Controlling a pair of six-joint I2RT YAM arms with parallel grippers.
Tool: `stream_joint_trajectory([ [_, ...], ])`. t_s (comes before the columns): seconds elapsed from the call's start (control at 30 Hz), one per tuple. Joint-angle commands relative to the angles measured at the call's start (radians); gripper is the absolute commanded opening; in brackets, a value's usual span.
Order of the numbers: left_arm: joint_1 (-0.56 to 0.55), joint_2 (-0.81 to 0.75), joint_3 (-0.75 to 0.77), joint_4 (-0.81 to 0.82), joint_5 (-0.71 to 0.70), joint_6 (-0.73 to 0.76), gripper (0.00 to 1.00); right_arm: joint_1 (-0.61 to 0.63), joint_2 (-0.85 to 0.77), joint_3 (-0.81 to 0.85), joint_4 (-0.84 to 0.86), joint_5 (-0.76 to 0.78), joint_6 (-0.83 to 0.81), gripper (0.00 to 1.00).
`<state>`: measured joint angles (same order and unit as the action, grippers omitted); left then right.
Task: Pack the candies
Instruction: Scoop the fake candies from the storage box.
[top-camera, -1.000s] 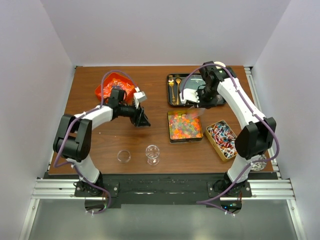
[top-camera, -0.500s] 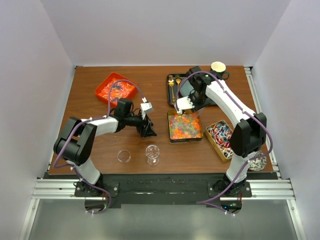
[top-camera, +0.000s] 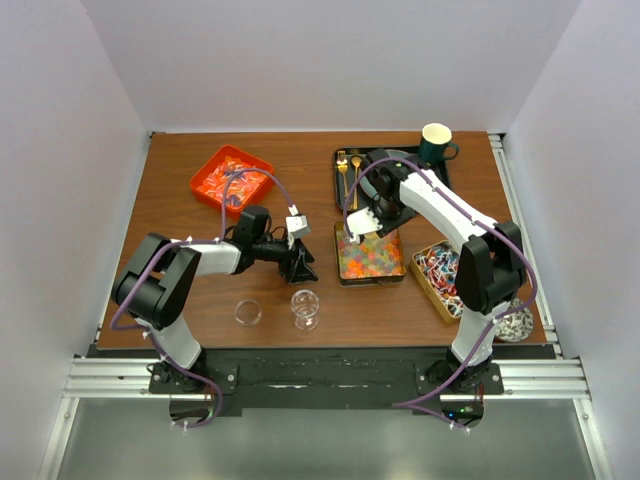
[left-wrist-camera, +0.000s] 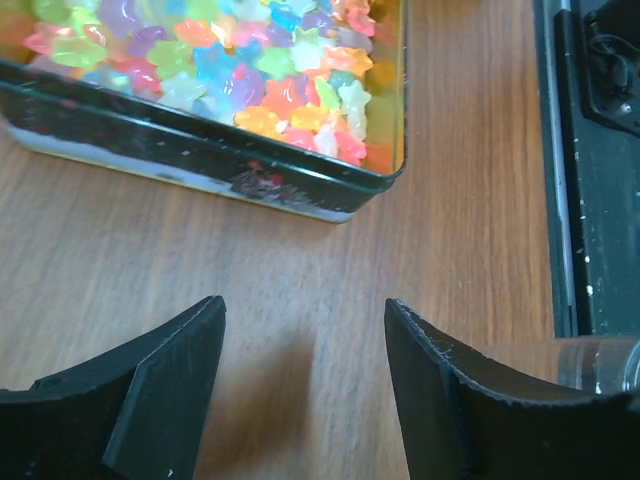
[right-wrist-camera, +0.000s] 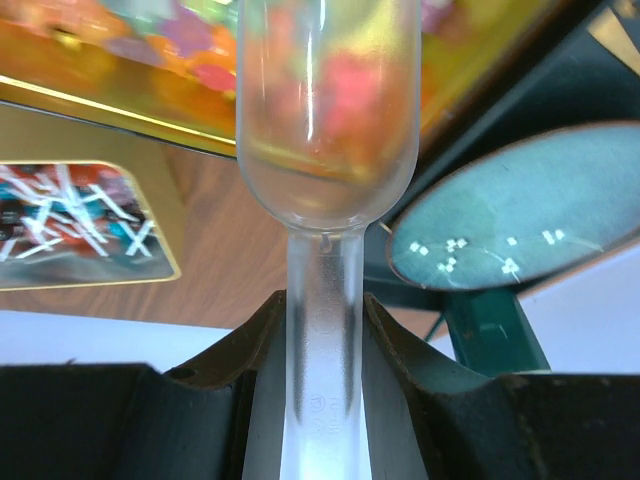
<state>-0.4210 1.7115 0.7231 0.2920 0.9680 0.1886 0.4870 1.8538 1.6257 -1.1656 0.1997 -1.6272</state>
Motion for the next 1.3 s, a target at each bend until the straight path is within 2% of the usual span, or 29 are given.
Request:
stream_joint_trajectory([
  [0.0, -0.028, 0.040, -0.010, 0.148, 0.047, -0.058, 0.69, 0.013, -0.082, -0.069, -0.080, -0.028, -0.080, 0.00],
  [0.2, -0.058, 0.091, -0.022, 0.303, 0.052, -0.181, 0.68, 0.031, -0.117, -0.136, -0.062, -0.031, -0.096, 0.00],
  [0.63, -0.101, 0.237, 0.009, 0.547, 0.057, -0.399, 0.62, 0.122, -0.042, -0.147, -0.017, -0.104, 0.257, 0.00],
  [0.83, -0.104, 0.278, 0.047, 0.585, 0.048, -0.468, 0.61, 0.133, 0.016, -0.124, 0.003, -0.195, 0.461, 0.00],
  [1.1, -0.104, 0.303, 0.111, 0.559, 0.023, -0.505, 0.61, 0.105, 0.002, -0.168, 0.093, -0.380, 0.582, 0.00],
  [1.2, -0.096, 0.287, 0.142, 0.484, 0.015, -0.486, 0.62, 0.061, -0.027, -0.216, 0.142, -0.463, 0.584, 0.00],
  [1.27, -0.082, 0.255, 0.159, 0.368, 0.011, -0.431, 0.63, 0.033, -0.039, -0.243, 0.168, -0.497, 0.583, 0.00],
])
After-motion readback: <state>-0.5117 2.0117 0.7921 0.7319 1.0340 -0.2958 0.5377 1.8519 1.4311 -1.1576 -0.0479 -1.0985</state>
